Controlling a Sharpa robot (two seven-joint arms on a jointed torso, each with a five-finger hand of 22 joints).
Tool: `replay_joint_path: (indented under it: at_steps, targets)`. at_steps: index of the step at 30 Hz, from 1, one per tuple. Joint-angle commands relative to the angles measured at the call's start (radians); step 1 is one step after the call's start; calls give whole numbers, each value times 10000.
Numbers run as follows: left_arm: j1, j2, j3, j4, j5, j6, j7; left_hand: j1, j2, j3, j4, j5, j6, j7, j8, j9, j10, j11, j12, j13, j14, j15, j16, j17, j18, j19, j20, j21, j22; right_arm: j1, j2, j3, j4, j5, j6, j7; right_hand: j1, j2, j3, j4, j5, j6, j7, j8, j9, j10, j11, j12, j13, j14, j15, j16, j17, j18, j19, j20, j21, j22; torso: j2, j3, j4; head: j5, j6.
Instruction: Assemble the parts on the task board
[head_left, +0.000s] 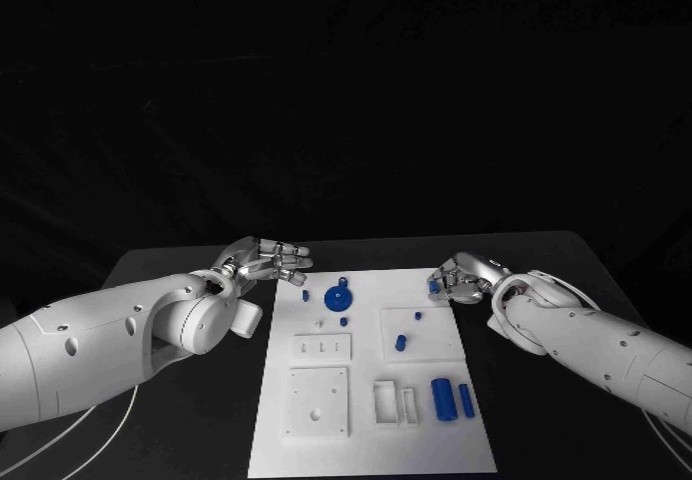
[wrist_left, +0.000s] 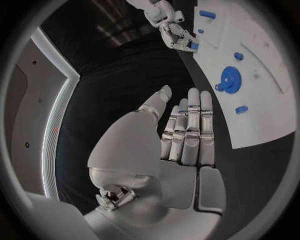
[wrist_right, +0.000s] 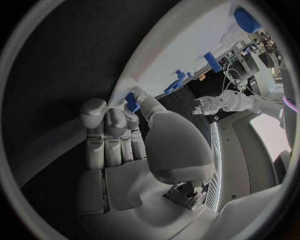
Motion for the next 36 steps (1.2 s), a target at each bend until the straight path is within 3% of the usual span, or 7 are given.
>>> replay_joint_path:
  at_steps: [1,4,13,20,29,32,36]
  targets:
    - [5,16,7,14,-48,154,55,-43,46,16,-29,39,-75,28,43,14,-63,-7,-25,15,-75,28,18,-13,163,-58,-18,49,-11,-10,5,0,-10,-77,57,67,-21,105,202,25,-440,153,-31,9,18,50,-60,48,17,13,-69,57,5,-45,-16,-93,43,903,-6,10,-4,-4,-11]
    - [5,15,7,13,-49,156,52,-43,46,16,-29,39,-75,28,43,14,-63,-7,-25,15,-75,28,18,-13,163,-58,-18,49,-11,-10,4,0,-13,-78,-26,46,-25,76,470,60,-712,310,-73,4,23,86,-91,64,33,33,-95,58,13,-56,1,-118,101,912,-6,11,-3,-7,-16]
    - [5,18,7,15,-69,195,29,-33,67,32,-29,42,12,26,55,21,-33,-16,-23,16,-82,26,19,-13,163,-80,-18,86,-26,-14,-8,0,101,-44,-452,-46,-16,100,665,119,-778,699,-192,17,36,202,-177,110,89,80,-173,132,116,-106,51,-207,287,945,-10,14,-19,-19,2]
    - [9,0,10,84,-411,371,-258,-194,167,20,104,-5,687,-221,114,61,723,-304,21,27,250,-152,313,123,152,139,-127,239,27,-2,-227,8,925,-84,-549,-564,-34,31,531,181,-788,775,-226,12,34,247,-207,93,112,106,-204,175,207,-133,69,-255,369,958,-82,-19,-70,-16,78]
    - [133,254,14,77,-1303,745,-1682,-817,187,-470,783,-256,1298,-652,64,45,3245,-1160,163,113,1264,-1029,3343,2117,-193,1393,-1035,1500,683,229,-344,29,2502,-672,-121,-1928,43,0,376,364,-787,804,-248,10,32,288,-224,78,163,137,-219,174,295,-116,89,-268,352,949,-362,-102,-148,103,71]
    - [229,453,9,3,-1542,813,-2430,-914,270,-894,1159,-429,1185,-720,32,32,3354,-1299,1426,546,934,-1231,4915,3255,-275,1446,-1306,2265,1194,273,-212,29,2857,-928,15,-2422,78,-88,531,450,-790,826,-255,11,32,304,-233,74,185,144,-224,149,312,-119,99,-270,361,952,-438,-127,-160,155,61]
    - [320,773,-3,-138,-1865,788,-3447,-1043,188,-1261,1398,-727,1180,-740,38,36,3373,-1451,2326,873,1080,-1361,5740,3737,-235,1508,-1383,2820,1585,303,47,9,3222,-1391,-63,-3287,77,-172,869,545,-790,828,-261,5,30,309,-248,31,172,181,-237,161,348,-117,123,-285,401,959,-521,-147,-151,230,-2]
